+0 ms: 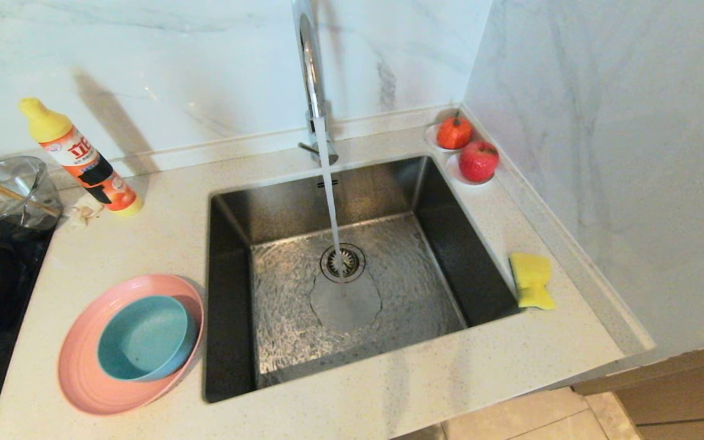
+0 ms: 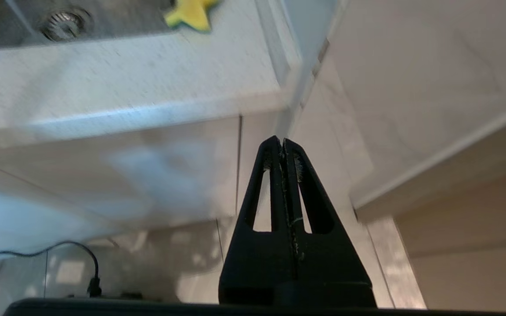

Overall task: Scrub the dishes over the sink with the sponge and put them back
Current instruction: Pick up a bowl and the sponge

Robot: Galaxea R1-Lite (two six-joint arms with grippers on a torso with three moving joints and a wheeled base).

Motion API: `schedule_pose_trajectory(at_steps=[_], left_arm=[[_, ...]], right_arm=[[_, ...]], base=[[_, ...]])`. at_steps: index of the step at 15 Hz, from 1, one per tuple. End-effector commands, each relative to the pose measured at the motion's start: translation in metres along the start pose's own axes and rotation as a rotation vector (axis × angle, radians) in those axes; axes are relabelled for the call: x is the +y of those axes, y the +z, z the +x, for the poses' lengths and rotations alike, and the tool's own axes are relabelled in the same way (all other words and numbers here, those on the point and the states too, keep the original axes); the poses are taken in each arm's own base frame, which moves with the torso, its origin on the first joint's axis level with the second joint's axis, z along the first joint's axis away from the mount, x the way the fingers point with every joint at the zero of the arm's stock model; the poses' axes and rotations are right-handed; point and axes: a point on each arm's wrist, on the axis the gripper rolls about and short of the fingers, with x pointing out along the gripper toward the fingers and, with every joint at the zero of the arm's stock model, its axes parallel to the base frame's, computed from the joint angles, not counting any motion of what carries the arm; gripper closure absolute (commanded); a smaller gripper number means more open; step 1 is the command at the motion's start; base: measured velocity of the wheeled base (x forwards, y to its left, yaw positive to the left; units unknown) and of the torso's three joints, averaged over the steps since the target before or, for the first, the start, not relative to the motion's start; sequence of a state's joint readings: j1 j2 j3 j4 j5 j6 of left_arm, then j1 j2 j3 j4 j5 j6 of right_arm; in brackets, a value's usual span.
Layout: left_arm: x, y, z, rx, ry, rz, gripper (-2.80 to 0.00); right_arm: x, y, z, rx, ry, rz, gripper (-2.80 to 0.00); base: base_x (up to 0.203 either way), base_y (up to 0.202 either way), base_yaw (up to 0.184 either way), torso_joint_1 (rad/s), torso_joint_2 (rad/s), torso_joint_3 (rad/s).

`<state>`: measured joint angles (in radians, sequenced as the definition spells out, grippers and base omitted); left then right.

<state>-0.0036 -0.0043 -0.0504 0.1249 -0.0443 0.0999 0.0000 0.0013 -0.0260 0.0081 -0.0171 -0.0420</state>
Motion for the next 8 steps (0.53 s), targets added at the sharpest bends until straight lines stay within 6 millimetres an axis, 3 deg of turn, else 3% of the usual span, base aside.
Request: schedule_pose_trajectory(at_steps=[1,5,8], left_arm=[[0.0,0.0,0.0,0.003,0.0,0.0,0.0],[0.0,0.0,0.0,0.003,-0.001,0.0,0.0],[0.0,0.0,0.0,0.003,0.0,0.0,0.0]], right_arm=[[-0.002,0.035,-0.012,-0.107,-0.016,0.01,0.0],[-0.004,0.109,-0.049,-0.213,0.066,-0.003,0.0],[-0.004,0.165,-0.045,-0.187,0.151,-0.035,0.0]], base=[[0.0,0.0,0.0,0.0,0.0,0.0],[0.0,0.0,0.0,0.0,0.0,0.0],[0.0,0.0,0.0,0.0,0.0,0.0]])
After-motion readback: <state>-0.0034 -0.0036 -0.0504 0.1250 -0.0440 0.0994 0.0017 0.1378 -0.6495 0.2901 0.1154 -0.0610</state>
